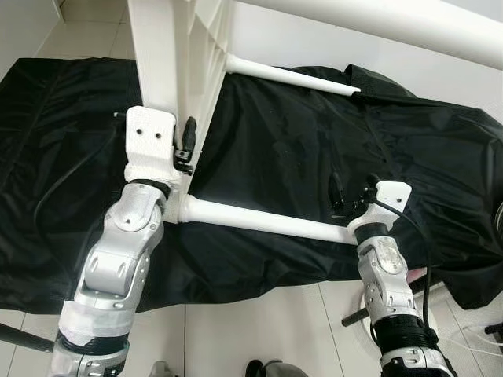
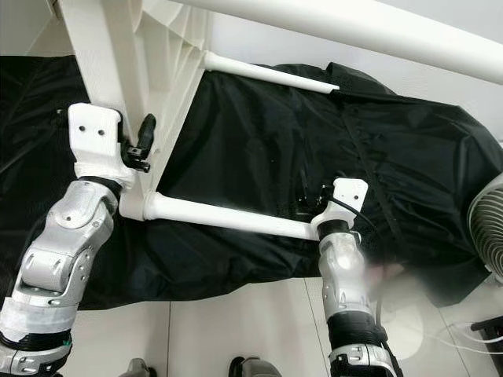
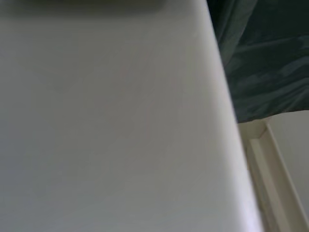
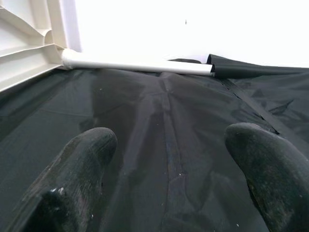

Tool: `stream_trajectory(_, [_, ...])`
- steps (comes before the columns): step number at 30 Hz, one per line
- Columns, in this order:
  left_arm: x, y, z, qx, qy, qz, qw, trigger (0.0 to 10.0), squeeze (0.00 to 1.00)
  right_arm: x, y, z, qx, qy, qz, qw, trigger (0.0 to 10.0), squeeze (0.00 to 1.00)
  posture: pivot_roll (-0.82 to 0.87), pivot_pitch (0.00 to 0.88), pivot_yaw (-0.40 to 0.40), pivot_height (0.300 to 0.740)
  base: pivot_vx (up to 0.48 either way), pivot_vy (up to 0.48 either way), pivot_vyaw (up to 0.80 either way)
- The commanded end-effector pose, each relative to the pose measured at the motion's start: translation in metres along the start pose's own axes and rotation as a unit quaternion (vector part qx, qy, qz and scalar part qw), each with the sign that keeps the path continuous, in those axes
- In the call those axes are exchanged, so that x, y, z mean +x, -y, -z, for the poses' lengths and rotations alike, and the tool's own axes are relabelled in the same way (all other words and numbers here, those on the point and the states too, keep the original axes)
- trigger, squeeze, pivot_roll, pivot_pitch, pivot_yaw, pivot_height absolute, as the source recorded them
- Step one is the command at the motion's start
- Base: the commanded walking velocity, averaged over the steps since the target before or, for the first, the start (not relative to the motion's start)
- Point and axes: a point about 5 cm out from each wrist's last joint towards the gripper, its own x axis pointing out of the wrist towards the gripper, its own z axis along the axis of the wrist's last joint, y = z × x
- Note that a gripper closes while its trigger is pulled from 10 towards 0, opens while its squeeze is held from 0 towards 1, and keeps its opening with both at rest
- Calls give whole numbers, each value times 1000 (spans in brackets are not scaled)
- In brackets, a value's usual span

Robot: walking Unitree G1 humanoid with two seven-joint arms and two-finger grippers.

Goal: Building children table

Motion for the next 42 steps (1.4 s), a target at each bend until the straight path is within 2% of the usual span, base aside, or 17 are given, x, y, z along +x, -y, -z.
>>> stream_trajectory(1, [-6,-32,-10,37,15,-147,988,0,0,-1,6,4,-2,-13,5,1000,10000,0,36,135,-84,740,0,0,0])
stream_trajectory(4, [-13,-35,-18,58,23,-159,985,0,0,1,6,4,-4,-15,0,1000,10000,0,39,135,-88,740,0,0,0])
stream_trajectory(10, [-22,-30,-22,81,27,-159,983,0,0,2,7,4,-5,-16,-2,1000,10000,0,43,135,-92,740,0,0,0])
stream_trajectory(11, [-29,-29,-24,92,29,-167,981,0,0,2,7,5,-5,-17,-4,1000,10000,0,46,139,-98,740,0,0,0])
stream_trajectory(18, [-36,-32,-27,104,34,-185,977,0,0,4,7,5,-6,-19,-6,1000,10000,0,48,141,-102,740,0,0,0])
stream_trajectory(21, [-39,-36,-28,112,33,-212,970,0,0,4,7,5,-6,-20,-7,1000,10000,0,49,144,-106,740,0,0,0])
stream_trajectory(23, [-42,-43,-32,118,39,-247,961,0,0,5,8,6,-6,-21,-7,1000,10000,0,49,146,-110,740,0,0,0])
stream_trajectory(24, [-42,-43,-32,118,39,-247,961,0,0,5,8,6,-6,-21,-7,1000,10000,0,49,146,-110,740,0,0,0])
stream_trajectory(31, [-45,-53,-41,95,60,-304,946,0,0,6,8,6,-5,-21,-6,1000,10000,0,44,146,-105,740,0,0,0])
stream_trajectory(41, [-43,-49,-44,89,73,-291,950,0,0,6,9,7,-5,-21,-3,1000,10000,0,40,146,-98,740,0,0,0])
stream_trajectory(42, [-43,-45,-46,91,79,-277,953,0,0,6,9,7,-5,-21,-2,1000,10000,0,41,147,-97,740,0,0,0])
